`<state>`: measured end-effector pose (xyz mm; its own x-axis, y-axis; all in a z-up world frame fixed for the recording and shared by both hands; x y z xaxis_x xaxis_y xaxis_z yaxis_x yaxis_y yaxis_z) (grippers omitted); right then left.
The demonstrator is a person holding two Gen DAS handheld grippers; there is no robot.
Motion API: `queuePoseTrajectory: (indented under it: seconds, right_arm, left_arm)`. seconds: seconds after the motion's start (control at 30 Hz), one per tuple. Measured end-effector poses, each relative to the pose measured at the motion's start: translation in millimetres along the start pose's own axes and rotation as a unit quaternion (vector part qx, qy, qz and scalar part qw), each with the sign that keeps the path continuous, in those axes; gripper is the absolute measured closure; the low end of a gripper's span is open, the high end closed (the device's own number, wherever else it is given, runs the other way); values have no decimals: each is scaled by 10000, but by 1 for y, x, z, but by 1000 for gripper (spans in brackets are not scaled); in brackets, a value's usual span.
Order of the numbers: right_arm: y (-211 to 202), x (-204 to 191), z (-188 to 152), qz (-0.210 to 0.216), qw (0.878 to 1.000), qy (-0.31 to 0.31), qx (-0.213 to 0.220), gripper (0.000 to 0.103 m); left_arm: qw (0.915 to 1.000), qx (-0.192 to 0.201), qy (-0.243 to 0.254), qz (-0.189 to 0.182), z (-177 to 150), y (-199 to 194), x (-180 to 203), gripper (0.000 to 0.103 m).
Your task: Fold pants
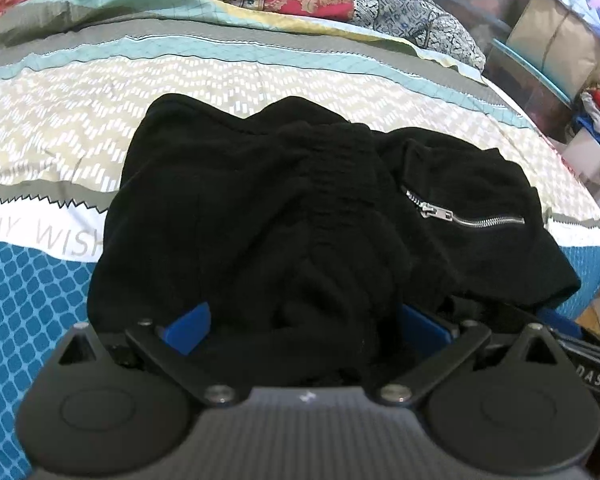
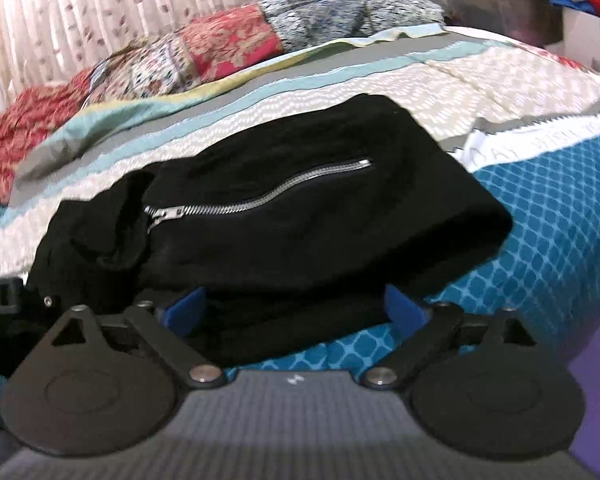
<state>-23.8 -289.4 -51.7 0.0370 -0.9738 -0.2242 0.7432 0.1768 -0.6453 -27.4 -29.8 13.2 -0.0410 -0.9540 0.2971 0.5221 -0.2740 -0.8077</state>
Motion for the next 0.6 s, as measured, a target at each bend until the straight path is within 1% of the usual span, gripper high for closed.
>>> queuePoseTrajectory:
  seconds: [0.37,0.5,0.6]
  right_arm:
    - [-3,-4,-5,-75,9999,-126,67,0]
    - [-3,-1,-3,-20,9999,-41,102,0]
    - [-4,-1,-5,37,9999,58,150,0]
  left_arm:
    - [9998,134,146,100,-5,1,2,0]
    - [9997,161,162,88,-6,0,0,0]
    - [9994,182,286,111,-8,-1,1,0]
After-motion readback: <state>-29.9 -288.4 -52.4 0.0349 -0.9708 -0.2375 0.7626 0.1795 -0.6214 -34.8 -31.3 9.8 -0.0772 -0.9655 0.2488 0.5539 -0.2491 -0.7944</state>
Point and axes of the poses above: each gripper's, at about its wrist camera, not at the fingertips, and y roughly the way its jaws point, x to its right, z to its top, the point moved 4 cm from there along y, roughly the way its jaws point, and after that the axes turned 5 degrees about -y, right-handed, at the moved point
